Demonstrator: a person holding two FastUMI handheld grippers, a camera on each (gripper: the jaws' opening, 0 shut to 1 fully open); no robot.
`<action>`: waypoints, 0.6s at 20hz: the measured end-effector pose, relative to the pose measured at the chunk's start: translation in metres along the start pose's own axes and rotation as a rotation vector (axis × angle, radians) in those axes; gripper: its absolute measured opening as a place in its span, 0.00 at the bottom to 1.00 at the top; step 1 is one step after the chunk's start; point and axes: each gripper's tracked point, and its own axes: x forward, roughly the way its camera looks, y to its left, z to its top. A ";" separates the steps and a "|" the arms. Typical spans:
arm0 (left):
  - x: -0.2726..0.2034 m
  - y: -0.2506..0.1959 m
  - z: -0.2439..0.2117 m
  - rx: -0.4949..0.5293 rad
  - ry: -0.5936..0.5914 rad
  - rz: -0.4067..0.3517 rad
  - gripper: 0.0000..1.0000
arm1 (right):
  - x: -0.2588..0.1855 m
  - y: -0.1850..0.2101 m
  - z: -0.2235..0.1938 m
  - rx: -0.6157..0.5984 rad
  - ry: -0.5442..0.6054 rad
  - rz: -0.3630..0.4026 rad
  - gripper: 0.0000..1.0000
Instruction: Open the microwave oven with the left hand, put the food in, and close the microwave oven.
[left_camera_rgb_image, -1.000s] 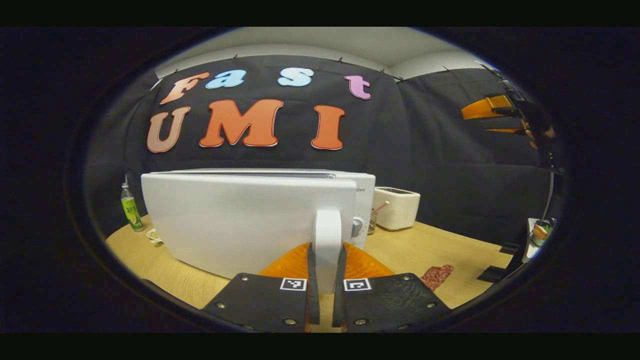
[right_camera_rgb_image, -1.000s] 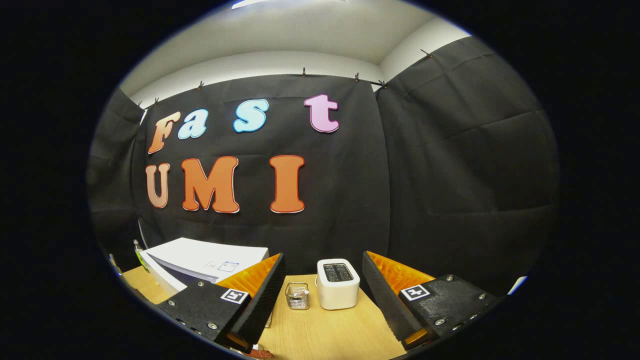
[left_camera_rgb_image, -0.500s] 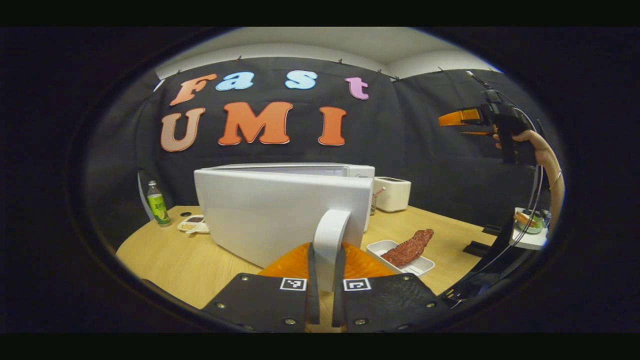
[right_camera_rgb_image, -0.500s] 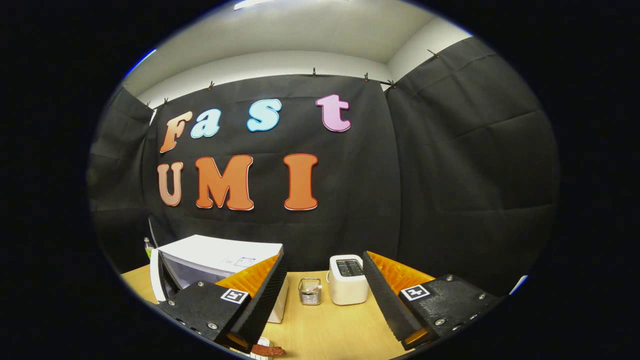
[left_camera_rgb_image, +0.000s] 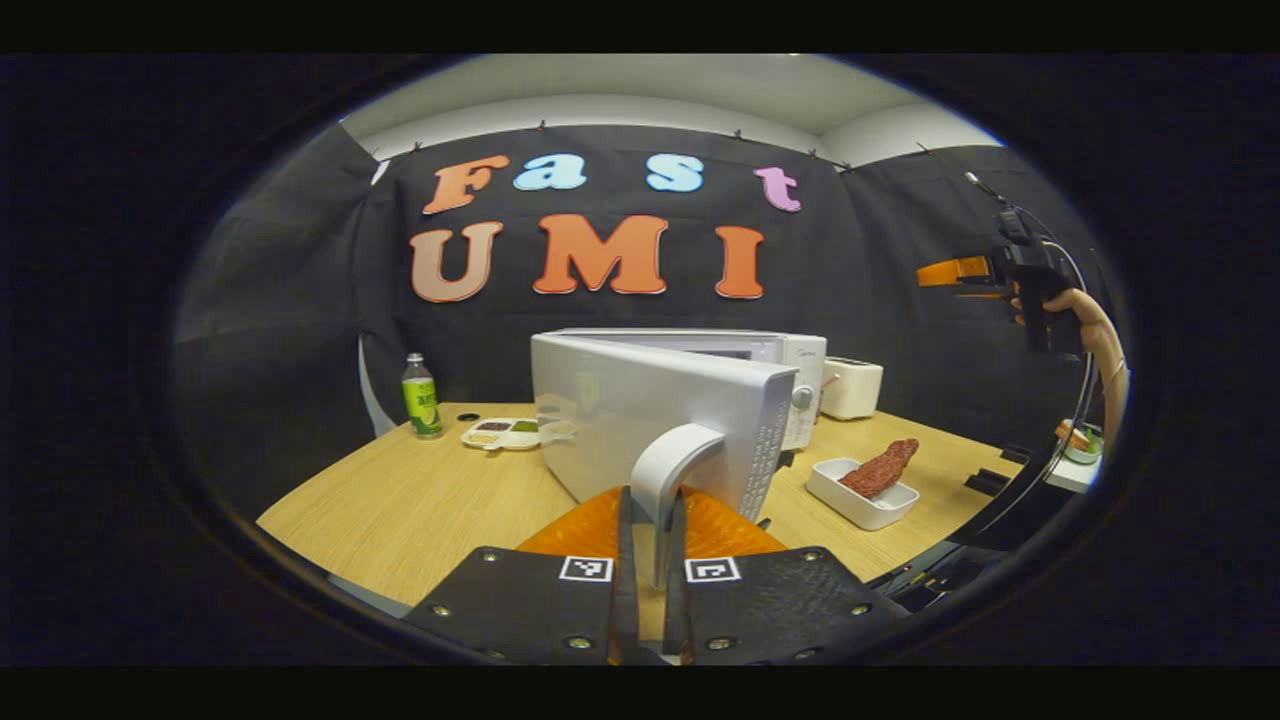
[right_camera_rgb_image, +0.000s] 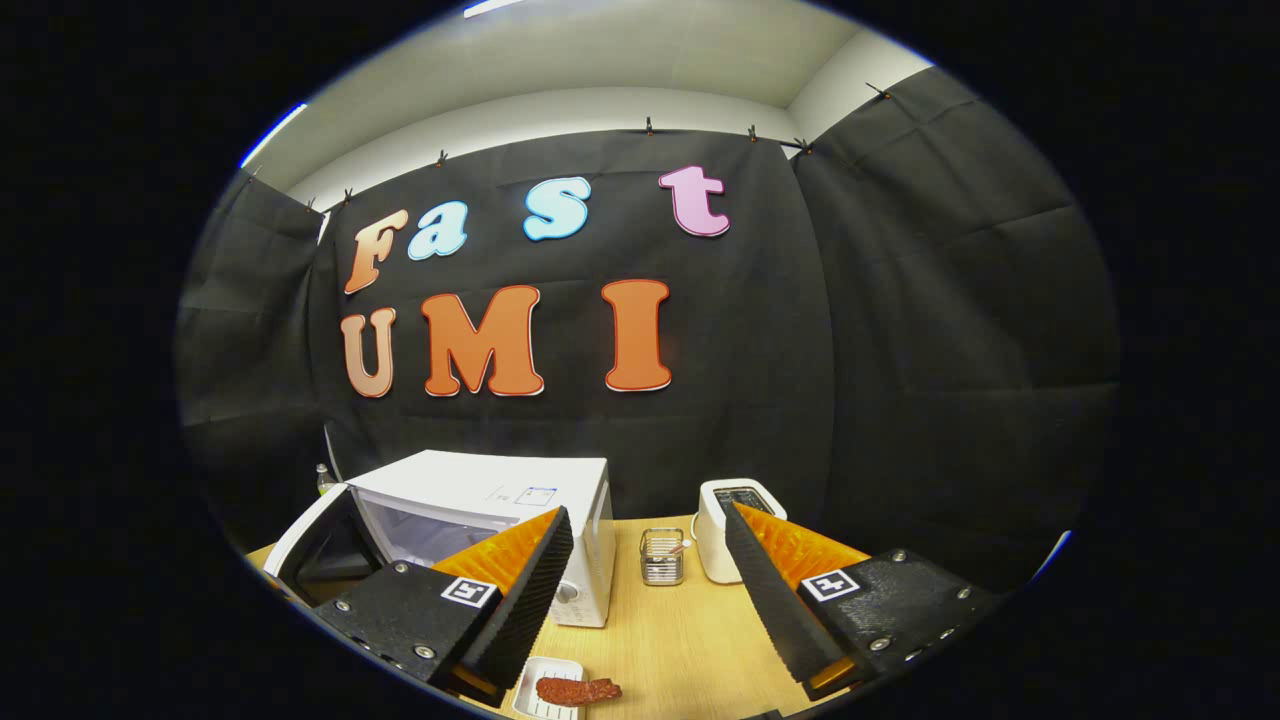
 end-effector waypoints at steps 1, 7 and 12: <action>-0.005 0.012 0.001 -0.005 -0.001 0.022 0.11 | 0.001 0.006 -0.003 0.003 0.006 0.009 0.95; -0.028 0.080 -0.007 -0.052 0.021 0.157 0.11 | -0.001 0.032 -0.019 0.039 0.014 0.036 0.95; -0.045 0.122 -0.011 -0.134 0.010 0.221 0.46 | 0.002 0.040 -0.046 0.089 0.048 0.029 0.95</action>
